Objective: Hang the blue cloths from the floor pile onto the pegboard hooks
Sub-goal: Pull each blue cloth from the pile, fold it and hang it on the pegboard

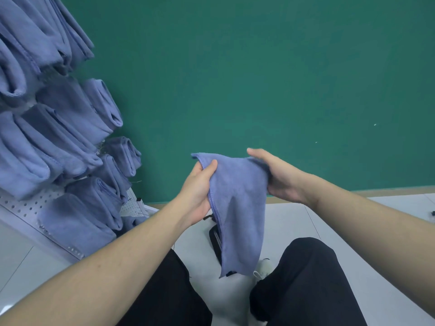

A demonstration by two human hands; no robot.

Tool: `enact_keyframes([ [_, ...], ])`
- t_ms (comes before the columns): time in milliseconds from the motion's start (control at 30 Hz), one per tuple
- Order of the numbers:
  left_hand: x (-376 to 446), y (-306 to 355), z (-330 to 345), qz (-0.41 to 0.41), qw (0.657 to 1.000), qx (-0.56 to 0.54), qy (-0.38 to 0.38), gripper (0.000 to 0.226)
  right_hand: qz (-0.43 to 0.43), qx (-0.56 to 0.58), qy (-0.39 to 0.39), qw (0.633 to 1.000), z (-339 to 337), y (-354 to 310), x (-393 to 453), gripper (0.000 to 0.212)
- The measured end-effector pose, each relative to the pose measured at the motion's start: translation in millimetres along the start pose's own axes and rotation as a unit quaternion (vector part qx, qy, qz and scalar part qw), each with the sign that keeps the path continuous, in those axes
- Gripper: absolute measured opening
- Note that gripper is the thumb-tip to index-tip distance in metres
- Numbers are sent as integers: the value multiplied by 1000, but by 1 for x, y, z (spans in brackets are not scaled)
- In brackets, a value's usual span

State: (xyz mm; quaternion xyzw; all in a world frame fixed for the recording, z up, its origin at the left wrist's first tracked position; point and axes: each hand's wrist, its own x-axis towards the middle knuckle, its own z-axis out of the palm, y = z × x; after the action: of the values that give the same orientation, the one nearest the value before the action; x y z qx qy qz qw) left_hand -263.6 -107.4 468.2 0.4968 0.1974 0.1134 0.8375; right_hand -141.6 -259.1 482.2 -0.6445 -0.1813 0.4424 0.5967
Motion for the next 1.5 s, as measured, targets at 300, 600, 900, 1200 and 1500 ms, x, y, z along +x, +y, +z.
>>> enact_keyframes([
  [300, 5, -4, -8, -14, 999, -9, 28, 29, -62, -105, 109, 987, 0, 16, 3, 21],
  [600, -11, -43, 1, -32, 997, 72, -20, 27, -107, -104, 188, 971, 6, 10, 7, 13],
  [900, 0, -24, 13, 6, 1000, 21, 19, 25, -5, 6, 82, 997, -8, 10, -2, 59],
  [1200, 7, -13, 3, -38, 997, -3, 66, 16, -59, -94, 50, 993, -6, 25, -10, 23],
  [1500, 9, -4, -11, -68, 985, 96, 130, 25, -110, -115, 145, 977, 9, 18, -6, 21],
])
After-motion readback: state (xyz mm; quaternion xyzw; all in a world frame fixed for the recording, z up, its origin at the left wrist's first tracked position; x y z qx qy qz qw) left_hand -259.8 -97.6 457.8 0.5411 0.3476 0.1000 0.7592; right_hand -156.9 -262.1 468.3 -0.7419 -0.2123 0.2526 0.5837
